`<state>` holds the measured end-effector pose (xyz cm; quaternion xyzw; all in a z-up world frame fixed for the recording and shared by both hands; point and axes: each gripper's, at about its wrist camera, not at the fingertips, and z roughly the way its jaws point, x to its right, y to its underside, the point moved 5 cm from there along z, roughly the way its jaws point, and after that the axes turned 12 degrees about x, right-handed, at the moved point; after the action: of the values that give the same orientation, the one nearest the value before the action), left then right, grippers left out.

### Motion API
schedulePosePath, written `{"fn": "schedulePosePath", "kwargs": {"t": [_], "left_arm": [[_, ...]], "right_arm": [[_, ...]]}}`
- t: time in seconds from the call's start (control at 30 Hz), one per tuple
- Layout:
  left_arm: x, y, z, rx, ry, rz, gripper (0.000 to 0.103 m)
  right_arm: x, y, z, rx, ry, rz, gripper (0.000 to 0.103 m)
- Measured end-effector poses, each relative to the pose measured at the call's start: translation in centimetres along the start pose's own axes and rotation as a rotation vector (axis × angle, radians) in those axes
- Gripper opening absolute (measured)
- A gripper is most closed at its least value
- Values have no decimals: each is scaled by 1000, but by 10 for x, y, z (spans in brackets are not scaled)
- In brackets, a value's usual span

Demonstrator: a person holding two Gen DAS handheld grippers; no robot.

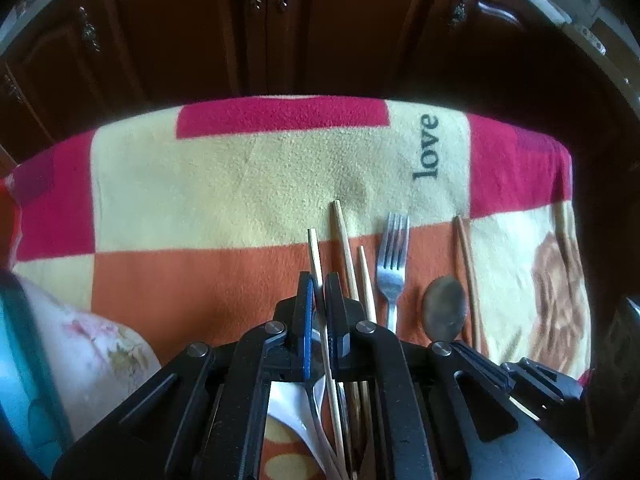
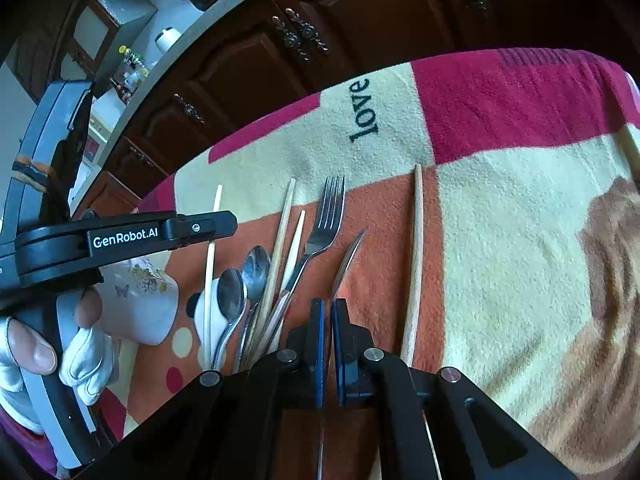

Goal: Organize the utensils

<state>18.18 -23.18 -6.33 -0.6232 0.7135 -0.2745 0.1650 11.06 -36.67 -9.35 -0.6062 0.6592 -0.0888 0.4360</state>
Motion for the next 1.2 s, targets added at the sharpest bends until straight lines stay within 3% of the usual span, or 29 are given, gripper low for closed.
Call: {"fn": "schedulePosePath", "kwargs": {"t": [0.23, 0.43, 0.5, 0.63, 0.7, 0.8, 0.93, 1.2], "left_arm": [[-8, 0, -57, 57, 78, -19, 4], [-20, 9, -89, 98, 110, -31, 3], [-24, 13, -99, 109, 125, -39, 3], [-33, 20, -115, 118, 155, -54, 3], [-36, 22, -123, 127, 164, -57, 3], [-45, 24, -130, 128, 172, -77, 3], [-57, 26, -139, 129, 181, -101, 3], [-71, 27, -168, 164, 220, -123, 3]], "right_arm": [[-20, -11, -27, 58, -36, -19, 3], [-15, -6, -26, 34, 50, -55, 4], [-13, -2, -18, 2, 80, -73, 7], [-9, 4, 6, -50, 160, -127, 28], [-4, 4, 17, -66, 198, -131, 29], [-3, -5, 26, -49, 203, -129, 28], [-3, -11, 35, -56, 181, -128, 4], [-30, -10, -14, 43, 73, -104, 2]]}}
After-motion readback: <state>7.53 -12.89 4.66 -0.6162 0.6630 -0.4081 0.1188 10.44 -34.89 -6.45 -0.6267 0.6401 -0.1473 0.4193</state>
